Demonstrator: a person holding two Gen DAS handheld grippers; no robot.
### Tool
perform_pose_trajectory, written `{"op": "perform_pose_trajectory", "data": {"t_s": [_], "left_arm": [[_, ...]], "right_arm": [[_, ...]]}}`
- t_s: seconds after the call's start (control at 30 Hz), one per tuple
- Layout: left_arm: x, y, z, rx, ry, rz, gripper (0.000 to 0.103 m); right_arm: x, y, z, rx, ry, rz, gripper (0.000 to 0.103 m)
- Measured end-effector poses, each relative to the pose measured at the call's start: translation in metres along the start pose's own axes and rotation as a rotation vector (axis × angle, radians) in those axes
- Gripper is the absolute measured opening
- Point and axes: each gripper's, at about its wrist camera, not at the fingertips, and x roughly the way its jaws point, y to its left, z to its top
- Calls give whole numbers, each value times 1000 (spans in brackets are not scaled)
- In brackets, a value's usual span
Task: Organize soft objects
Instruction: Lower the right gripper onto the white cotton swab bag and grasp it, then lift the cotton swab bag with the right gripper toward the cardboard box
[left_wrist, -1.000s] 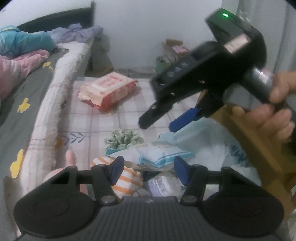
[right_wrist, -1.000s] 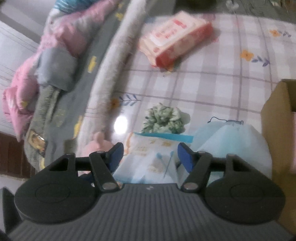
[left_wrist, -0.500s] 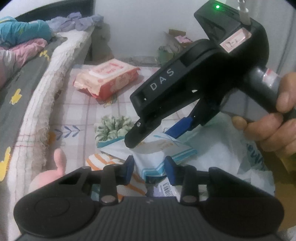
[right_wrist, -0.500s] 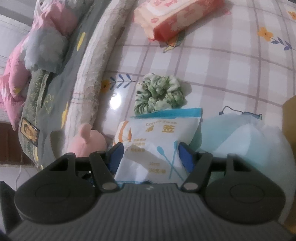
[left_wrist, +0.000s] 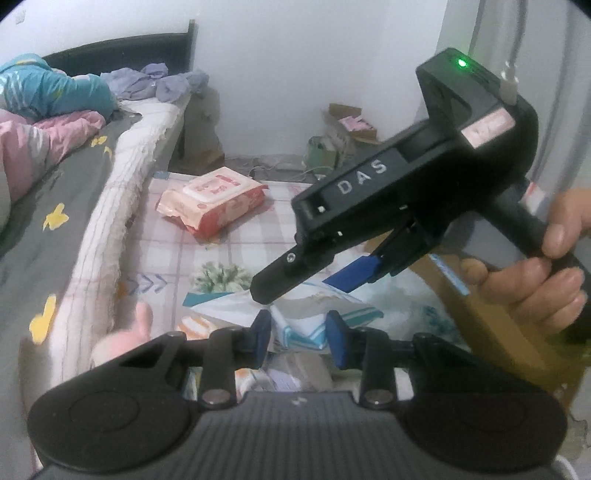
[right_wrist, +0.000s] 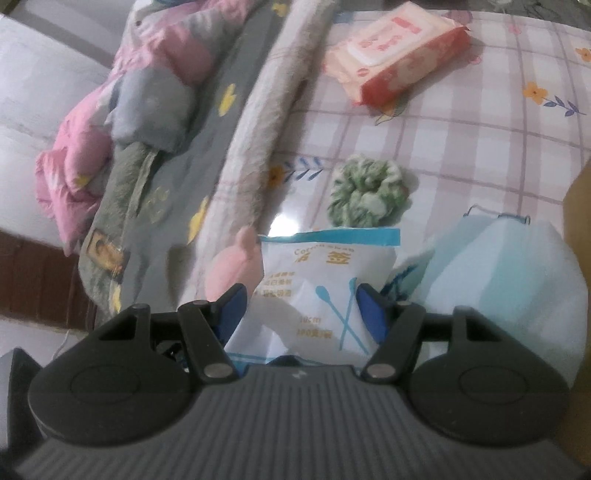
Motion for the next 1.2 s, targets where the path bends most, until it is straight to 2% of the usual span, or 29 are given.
{"op": "perform_pose_trajectory", "data": {"t_s": [0.13,0.27,0.4,0.47,0.6,0.83,1.0,1.2], "left_arm": [[-14,-2,-25,-27,29,-23,34],[-10,3,-51,-74,83,-40,32],[-7,11,-66,-120,119,-60,32],[-12,15,-68,-133,116,-76,33],[-20,23,-69,-167,91,-99,47],[8,36,-65,-230,136,-86,46],[27,44,-62,-282,158,-124,46],[31,38,-59,-270,160,-111,43]], "right_arm": [[-4,9,-30,-36,13,7,66],[3,8,-54,-44,25,-11,64],[14,1,-66,-20,35,-45,55],[20,-2,-69,-16,38,-55,53],[25,-5,-73,-16,36,-63,50],[28,-12,-70,1,30,-48,49],[29,-14,-70,11,21,-37,49],[35,-21,-69,38,18,-20,47]]}}
